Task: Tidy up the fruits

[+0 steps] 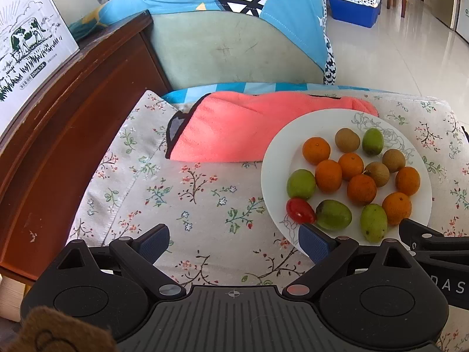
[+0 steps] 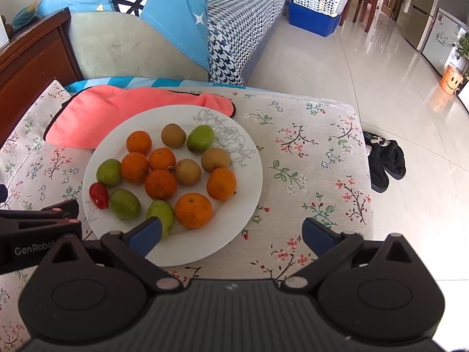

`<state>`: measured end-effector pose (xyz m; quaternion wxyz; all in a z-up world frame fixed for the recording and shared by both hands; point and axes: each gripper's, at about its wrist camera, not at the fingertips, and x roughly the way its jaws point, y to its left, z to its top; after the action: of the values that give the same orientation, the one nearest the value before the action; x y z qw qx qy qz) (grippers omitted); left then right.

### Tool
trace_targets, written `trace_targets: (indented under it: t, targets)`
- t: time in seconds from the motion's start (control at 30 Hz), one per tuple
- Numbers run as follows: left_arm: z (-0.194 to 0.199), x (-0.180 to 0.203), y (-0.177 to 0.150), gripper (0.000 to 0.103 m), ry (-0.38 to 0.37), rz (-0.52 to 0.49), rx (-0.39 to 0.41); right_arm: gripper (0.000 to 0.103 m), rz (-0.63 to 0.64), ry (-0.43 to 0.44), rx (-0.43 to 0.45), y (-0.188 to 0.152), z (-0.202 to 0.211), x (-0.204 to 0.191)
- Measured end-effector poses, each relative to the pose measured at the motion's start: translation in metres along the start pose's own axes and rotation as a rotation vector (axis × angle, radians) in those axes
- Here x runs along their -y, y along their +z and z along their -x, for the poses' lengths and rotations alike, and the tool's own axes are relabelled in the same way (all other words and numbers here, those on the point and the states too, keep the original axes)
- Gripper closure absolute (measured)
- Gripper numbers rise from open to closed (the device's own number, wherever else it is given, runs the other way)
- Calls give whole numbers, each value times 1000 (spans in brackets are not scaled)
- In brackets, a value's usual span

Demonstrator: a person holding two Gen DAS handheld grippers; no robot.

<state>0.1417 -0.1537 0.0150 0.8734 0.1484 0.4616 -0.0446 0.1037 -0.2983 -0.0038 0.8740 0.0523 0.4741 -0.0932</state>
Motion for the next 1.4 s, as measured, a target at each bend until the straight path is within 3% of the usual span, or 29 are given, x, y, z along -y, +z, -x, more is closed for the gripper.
trace_targets:
  t: [0.6,0.83,1.4]
  targets:
    - [13,-11,-23,7,52,-20,20,2,65,23,20,-19,10,-19]
    - [21,-18,-41,7,41,-14,17,2,42,47,19,-38,18,-22]
    - [40,-50,-96,7,-29,-32,15,2,57,232,83,-107,35,-35]
